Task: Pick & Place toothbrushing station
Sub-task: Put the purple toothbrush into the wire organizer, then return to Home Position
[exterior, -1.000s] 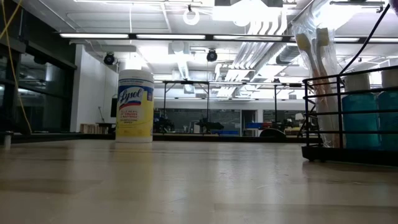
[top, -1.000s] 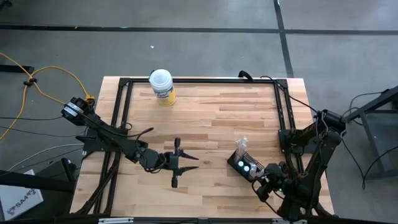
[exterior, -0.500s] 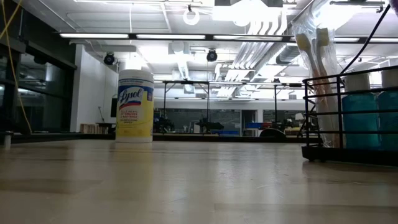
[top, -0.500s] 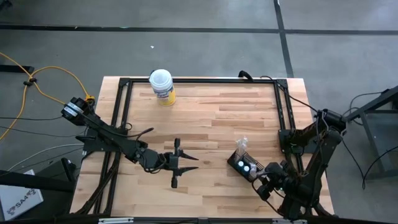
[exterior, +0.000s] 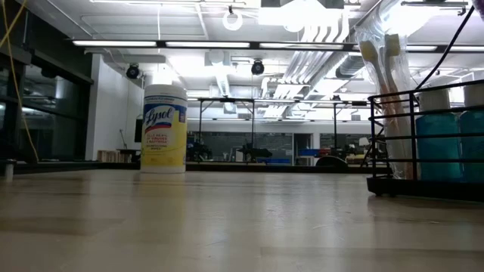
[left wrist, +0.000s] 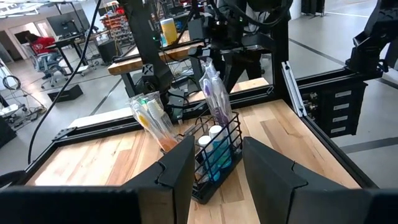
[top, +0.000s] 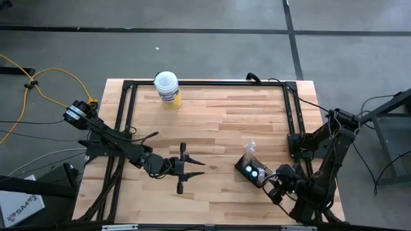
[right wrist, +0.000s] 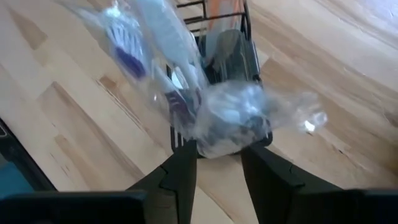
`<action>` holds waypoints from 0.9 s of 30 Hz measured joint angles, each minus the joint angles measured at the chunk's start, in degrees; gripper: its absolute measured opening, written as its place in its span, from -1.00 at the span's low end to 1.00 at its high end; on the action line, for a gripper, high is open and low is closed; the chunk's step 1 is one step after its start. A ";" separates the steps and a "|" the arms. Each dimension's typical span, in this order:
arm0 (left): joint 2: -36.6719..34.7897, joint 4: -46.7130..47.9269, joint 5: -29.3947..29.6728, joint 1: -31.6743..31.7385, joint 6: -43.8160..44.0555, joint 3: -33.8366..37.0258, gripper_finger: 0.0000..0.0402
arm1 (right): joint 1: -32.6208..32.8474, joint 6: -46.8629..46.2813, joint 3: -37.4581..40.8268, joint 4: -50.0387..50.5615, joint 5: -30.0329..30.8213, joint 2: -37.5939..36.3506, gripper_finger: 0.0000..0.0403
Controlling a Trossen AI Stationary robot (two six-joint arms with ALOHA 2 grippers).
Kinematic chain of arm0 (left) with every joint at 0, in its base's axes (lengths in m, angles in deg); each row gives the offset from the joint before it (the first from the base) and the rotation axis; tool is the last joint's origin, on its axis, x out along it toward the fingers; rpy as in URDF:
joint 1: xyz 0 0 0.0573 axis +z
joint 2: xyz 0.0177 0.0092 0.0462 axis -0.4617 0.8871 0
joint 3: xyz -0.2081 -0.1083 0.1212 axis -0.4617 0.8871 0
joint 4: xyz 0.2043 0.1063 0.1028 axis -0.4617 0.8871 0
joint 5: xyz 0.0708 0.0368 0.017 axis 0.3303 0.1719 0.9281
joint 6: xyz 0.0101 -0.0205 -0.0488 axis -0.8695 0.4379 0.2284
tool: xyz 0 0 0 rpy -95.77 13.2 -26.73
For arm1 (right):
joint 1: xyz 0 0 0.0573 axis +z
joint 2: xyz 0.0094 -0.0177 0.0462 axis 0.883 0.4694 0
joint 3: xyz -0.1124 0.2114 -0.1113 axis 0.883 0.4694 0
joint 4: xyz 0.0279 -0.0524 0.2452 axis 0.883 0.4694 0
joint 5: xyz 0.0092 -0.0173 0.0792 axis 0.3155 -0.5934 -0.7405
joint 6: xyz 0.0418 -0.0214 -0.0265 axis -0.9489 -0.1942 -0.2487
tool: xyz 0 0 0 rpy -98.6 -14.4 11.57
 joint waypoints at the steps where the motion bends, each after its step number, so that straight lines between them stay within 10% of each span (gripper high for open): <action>1: 0.00 0.01 0.00 0.00 0.00 0.00 -0.36 | 0.00 0.01 0.00 -0.03 -0.40 0.00 -0.41; 27: 0.00 0.06 0.42 0.49 1.92 0.00 -0.36 | 3.50 4.13 0.00 -9.80 -4.30 -13.59 -0.41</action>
